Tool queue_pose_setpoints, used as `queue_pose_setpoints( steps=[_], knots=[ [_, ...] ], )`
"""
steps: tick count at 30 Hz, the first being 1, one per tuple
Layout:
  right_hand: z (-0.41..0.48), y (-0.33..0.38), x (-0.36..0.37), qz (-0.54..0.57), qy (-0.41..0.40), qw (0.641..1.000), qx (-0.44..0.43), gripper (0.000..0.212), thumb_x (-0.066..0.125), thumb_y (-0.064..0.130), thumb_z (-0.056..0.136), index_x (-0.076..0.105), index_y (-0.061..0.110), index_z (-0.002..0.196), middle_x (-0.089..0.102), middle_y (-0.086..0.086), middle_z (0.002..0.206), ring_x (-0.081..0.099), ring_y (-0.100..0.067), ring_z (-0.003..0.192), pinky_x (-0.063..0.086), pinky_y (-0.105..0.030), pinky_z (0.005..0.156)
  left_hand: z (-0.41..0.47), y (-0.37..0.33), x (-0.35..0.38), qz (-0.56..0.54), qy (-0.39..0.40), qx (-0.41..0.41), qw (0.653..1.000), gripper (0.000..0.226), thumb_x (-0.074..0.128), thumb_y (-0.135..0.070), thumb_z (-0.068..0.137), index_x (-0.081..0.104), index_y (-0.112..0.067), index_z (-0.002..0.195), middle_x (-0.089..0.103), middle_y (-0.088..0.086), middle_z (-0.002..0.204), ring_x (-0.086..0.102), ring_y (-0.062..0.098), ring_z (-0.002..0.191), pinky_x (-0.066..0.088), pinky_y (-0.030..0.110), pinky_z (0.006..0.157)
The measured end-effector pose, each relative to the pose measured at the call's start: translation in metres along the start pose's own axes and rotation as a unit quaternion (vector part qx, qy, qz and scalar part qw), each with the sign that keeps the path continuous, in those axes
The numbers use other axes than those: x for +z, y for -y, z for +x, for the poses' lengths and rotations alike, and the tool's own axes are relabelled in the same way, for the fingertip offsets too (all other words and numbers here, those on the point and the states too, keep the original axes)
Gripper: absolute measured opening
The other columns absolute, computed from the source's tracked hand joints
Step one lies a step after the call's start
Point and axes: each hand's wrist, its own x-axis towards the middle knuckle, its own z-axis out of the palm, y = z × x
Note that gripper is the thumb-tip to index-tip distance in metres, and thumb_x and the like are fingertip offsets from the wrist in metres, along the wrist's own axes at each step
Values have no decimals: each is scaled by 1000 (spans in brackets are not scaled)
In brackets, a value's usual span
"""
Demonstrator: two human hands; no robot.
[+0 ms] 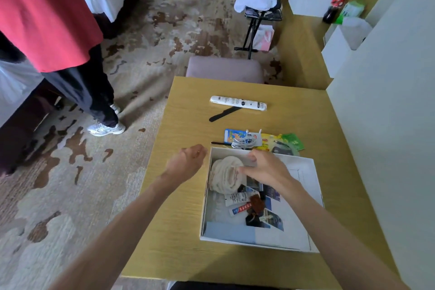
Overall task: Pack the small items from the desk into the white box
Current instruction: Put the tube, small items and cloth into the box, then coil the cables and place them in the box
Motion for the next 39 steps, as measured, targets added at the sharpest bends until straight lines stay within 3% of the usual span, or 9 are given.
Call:
queue_pose_setpoints(
  steps=[5, 8, 12, 17, 22, 27, 32, 35, 39],
  knots=[
    [11, -5, -48, 71, -78, 992, -63, 27, 64, 39, 89, 66, 21, 110, 69, 10, 100, 64, -8, 88, 54, -32, 74, 36, -18, -3, 39, 15, 32, 999, 23, 40, -31, 96, 62, -24, 99, 70, -4, 81, 66, 16, 64, 57, 33, 55],
    [45, -7, -52, 42, -82, 992, -81, 20, 59, 18, 93, 65, 18, 113, 69, 5, 109, 63, -6, 85, 54, -30, 72, 57, -27, 2, 59, 57, 35, 996, 19, 45, -28, 95, 63, -25, 100, 68, -4, 83, 60, 10, 60, 47, 24, 49],
    [103, -16, -40, -73, 15, 996, -58, 40, 57, 2, 90, 58, 15, 128, 61, -7, 127, 59, -24, 110, 51, -42, 90, 83, -35, 10, 44, 92, 30, 994, 22, 47, -24, 92, 67, -28, 101, 72, -2, 94, 62, 13, 68, 43, 19, 52],
    [148, -23, -11, -269, 83, 947, -154, 70, 49, -10, 85, 39, 24, 146, 45, -8, 145, 43, -30, 128, 47, -43, 93, 103, -39, 23, 67, 140, 47, 987, 23, 43, -29, 93, 65, -29, 101, 72, 0, 98, 67, 22, 84, 56, 36, 79],
    [170, -25, 6, -320, 72, 923, -200, 45, 54, 4, 93, 53, 26, 132, 60, -8, 126, 53, -30, 118, 43, -37, 84, 121, -32, 34, 65, 158, 50, 984, 23, 42, -27, 93, 63, -31, 101, 72, 1, 98, 67, 25, 83, 55, 35, 79],
    [156, -44, -13, -127, 9, 974, -187, 34, 68, 25, 87, 55, 24, 118, 63, 1, 118, 59, -19, 103, 47, -34, 79, 141, -30, 42, 71, 172, 67, 980, 22, 41, -28, 94, 57, -32, 108, 69, 1, 104, 63, 26, 89, 50, 36, 83],
    [118, -65, -60, 101, -67, 987, -109, 49, 66, 24, 89, 45, 18, 133, 59, 3, 123, 58, -9, 107, 51, -24, 84, 160, -46, 51, 68, 199, 94, 973, 21, 47, -29, 93, 57, -31, 111, 65, -2, 107, 59, 21, 90, 42, 30, 78],
    [92, -75, -81, 273, -113, 954, -51, 43, 67, 27, 89, 48, 29, 128, 65, 16, 114, 61, 3, 103, 54, -22, 84, 165, -69, 57, 59, 222, 139, 963, 25, 49, -30, 94, 57, -28, 117, 63, -5, 109, 53, 13, 86, 39, 27, 73],
    [66, -80, -89, 457, -161, 875, -5, 32, 72, 23, 86, 59, 31, 114, 72, 15, 104, 69, -2, 96, 53, -11, 70, 159, -109, 57, -105, 262, 167, 945, 27, 54, -34, 93, 56, -25, 118, 62, -9, 108, 55, 14, 90, 45, 27, 78]
  ],
)
